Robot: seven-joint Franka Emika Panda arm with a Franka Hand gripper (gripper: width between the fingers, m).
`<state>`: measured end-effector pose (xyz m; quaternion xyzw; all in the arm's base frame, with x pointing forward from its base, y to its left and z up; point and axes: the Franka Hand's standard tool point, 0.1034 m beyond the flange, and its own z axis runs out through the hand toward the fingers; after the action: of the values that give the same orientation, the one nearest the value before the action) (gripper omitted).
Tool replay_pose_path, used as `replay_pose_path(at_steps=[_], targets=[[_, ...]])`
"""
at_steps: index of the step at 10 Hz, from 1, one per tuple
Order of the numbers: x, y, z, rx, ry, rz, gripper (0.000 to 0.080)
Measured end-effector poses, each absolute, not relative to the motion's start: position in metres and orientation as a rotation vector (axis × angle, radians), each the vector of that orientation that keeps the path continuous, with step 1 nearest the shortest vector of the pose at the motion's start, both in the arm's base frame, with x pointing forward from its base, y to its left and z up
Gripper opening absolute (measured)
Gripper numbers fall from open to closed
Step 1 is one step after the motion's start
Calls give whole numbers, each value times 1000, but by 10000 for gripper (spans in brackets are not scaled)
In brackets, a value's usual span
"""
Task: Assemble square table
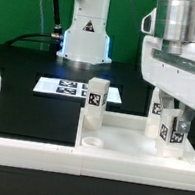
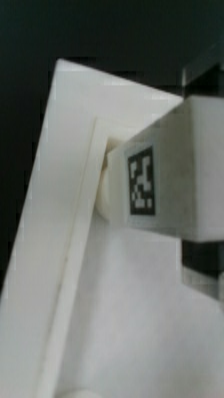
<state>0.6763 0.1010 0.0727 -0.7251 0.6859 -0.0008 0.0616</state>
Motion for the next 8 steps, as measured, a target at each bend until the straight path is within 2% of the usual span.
replay_pose_path(at_steps=[4, 8], targets=[[675, 105, 73, -1506, 2473, -16, 297], [674, 101, 73, -1522, 2483, -48, 301]])
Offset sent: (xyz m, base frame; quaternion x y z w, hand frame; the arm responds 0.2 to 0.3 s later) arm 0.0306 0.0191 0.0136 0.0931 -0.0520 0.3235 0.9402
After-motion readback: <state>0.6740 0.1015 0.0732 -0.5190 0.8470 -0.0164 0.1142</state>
